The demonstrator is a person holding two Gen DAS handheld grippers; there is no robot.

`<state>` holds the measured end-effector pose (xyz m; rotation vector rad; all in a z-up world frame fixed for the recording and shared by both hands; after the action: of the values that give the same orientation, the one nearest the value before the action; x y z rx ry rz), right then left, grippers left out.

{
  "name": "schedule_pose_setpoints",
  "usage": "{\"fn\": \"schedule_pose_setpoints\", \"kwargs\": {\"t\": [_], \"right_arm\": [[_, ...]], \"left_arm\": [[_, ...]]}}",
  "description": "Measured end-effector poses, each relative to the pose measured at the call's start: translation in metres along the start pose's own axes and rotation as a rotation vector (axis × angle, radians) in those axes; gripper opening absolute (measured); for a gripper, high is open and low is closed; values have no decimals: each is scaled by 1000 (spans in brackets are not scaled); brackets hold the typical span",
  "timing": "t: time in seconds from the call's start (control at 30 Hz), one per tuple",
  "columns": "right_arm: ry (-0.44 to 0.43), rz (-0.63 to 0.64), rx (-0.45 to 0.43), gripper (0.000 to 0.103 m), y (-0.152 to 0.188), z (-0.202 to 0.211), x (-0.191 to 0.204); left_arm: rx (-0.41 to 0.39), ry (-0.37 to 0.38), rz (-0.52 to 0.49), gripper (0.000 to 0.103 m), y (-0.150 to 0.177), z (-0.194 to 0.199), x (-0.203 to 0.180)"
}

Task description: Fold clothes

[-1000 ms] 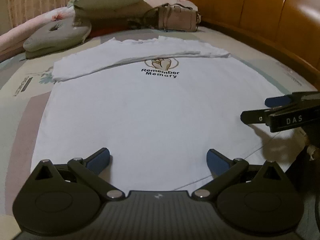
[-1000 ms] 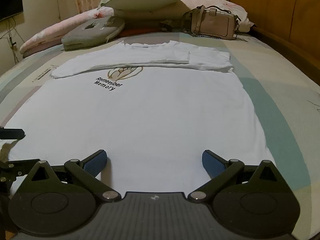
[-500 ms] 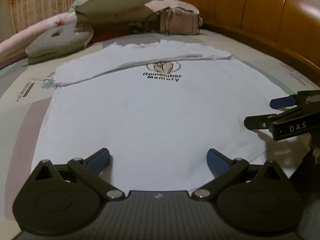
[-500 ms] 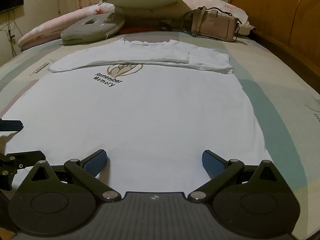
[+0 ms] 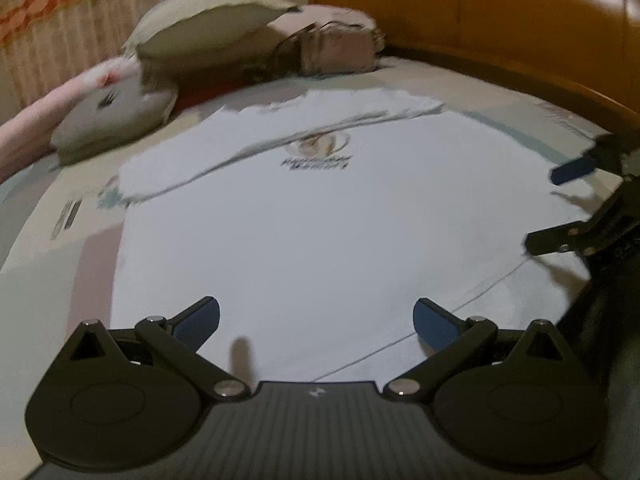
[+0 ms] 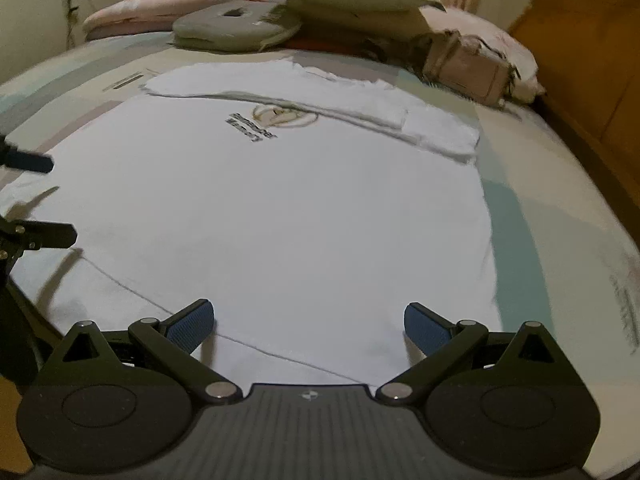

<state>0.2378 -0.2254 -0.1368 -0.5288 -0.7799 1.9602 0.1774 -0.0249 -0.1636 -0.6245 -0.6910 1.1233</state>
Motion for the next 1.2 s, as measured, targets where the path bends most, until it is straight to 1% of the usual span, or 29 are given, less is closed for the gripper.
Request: {"fn": "schedule_pose_setpoints", "kwargs": {"t": [0.07,0.13,0.2,0.23,0.27,0.33,0.43,0.53,0.67,0.7,0.73,0.8,0.93,0.97,1.1,1.2], "right_arm": [[-8,17,-20,103,-5,5,8],[-25,26,-39,103,-9,6,17],[-26,75,-19,103,-4,3,26],[-26,102,-6,103,-1,1,30],[-25,128,7,103,2,-1,33],[-28,158,22,103,7,-2,37],[-41,168,22,103,11,6,35],[-52,243,-14,103,11,18,40],[-140,388,-10,103,21,29,62],[-158,421,-2,103,24,29,67],[-159,458,4,103,28,27,74],[-136,535,13,103,36,22,85],[12,672,-21,103,39,11,95],[31,696,-28,103,38,10,96],[73,770,-56,103,35,19,101],[125,756,-114,103,22,28,96]], "left_arm": [[-11,18,-29,102,-5,-1,-10],[-3,31,-64,102,-5,-3,-20],[26,46,-85,102,3,-7,-26],[48,48,-77,103,9,-9,-26],[46,60,-31,102,13,-7,-22],[84,84,65,102,20,-7,-14],[58,71,52,102,20,7,-11],[26,97,-42,102,19,19,-20],[18,148,-181,102,24,26,-35],[14,157,-202,102,25,27,-38],[12,164,-217,102,25,26,-42],[12,164,-233,102,24,25,-47],[7,167,-258,102,22,24,-56],[4,172,-265,102,22,26,-59],[-11,171,-320,102,18,26,-67],[-18,157,-365,102,15,22,-72]]}}
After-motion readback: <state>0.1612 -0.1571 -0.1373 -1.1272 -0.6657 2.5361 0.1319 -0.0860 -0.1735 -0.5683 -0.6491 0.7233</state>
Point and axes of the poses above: each gripper's, at about its wrist camera, not at the fingertips, and z roughly against the way its jaws point, x to its left, y to its underside, the point moved 9 cm from there along -z, roughly the way its jaws point, and after that the axes turned 5 degrees about -z, right-handed, at the moved point
